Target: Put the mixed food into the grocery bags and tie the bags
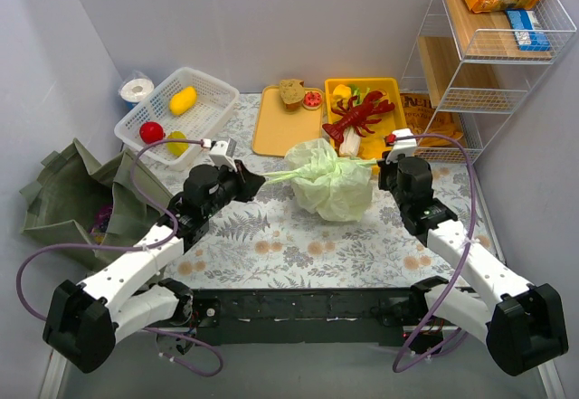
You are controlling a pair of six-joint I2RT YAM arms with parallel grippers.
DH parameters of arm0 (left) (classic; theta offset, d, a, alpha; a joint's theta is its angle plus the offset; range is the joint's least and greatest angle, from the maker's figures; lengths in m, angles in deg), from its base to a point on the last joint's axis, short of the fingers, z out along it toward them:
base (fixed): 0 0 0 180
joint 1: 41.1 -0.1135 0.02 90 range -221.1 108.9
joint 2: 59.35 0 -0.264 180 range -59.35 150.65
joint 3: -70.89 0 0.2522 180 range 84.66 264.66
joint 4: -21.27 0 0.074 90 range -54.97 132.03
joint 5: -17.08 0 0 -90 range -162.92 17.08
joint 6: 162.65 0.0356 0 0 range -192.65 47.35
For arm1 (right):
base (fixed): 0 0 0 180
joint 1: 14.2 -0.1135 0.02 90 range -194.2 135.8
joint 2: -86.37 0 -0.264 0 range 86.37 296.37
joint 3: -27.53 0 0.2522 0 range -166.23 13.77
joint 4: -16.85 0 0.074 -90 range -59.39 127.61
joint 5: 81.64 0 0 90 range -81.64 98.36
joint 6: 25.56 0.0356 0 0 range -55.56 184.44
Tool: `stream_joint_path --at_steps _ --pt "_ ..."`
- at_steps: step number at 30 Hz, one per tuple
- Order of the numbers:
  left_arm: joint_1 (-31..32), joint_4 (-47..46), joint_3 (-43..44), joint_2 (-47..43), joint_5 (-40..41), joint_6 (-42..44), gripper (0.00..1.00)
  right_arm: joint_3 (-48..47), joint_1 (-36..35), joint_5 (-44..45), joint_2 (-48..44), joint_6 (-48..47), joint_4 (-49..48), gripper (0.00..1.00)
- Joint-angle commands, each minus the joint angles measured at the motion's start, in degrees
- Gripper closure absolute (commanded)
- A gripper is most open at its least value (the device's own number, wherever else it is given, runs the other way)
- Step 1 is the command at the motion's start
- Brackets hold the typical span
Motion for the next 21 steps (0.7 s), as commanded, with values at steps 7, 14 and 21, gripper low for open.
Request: stream_joint_path --at_steps 7,14,21 --pt "-4.07 10.38 -4.26 -9.8 20.56 -3.66 1.0 6.33 7.84 15.12 -0.26 4.31 -1.39 0.99" --pt "-5.47 14.7 -4.87 -13.85 23.38 -6.04 1.0 8.44 12.59 10.63 -0.08 5.9 -2.01 0.99" --pt "-6.0 15.76 -5.23 -14.2 21.19 -6.66 1.0 9.06 13.56 9.93 -0.69 5.37 -2.1 0.99"
